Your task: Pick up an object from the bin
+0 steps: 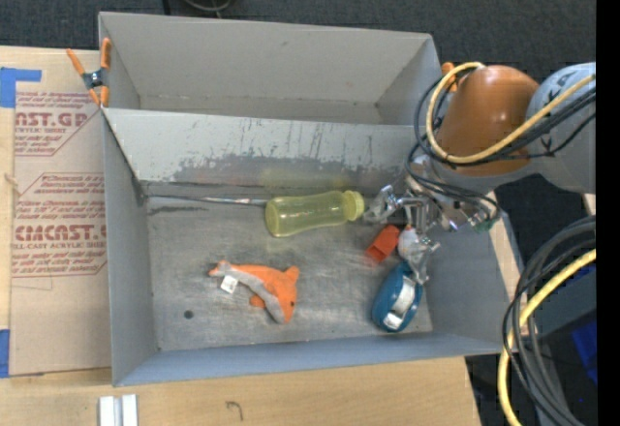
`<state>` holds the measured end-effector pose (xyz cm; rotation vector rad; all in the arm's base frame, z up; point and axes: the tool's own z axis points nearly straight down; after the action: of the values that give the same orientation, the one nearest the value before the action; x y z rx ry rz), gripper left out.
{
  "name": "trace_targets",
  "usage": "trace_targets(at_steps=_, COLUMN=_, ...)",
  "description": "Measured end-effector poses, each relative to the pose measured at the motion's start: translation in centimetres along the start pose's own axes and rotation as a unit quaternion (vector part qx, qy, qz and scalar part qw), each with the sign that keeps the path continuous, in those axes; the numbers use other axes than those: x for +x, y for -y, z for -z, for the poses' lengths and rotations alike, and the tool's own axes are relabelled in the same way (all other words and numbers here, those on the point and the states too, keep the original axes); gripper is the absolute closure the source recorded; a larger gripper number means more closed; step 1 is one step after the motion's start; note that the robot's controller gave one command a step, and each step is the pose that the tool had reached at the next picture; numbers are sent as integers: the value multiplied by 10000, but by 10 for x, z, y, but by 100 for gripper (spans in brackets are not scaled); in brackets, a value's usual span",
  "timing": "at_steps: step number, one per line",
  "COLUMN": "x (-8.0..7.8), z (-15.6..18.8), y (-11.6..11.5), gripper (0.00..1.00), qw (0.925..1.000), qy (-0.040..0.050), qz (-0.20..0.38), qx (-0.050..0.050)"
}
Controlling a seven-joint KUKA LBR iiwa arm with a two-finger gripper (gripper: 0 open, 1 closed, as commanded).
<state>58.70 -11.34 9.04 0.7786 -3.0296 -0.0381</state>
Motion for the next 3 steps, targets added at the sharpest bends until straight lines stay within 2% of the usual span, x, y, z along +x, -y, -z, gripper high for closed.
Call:
trace_targets(at_steps=1, x=-8, z=-2, y=-2, gripper=100, qw=9862, qy=-54, qz=1653, qx=-45)
trace_targets(at_steps=3, x=-5, z=0, y=-3, gripper=100, qw=9861, qy=-45, qz=1661, qx=-23)
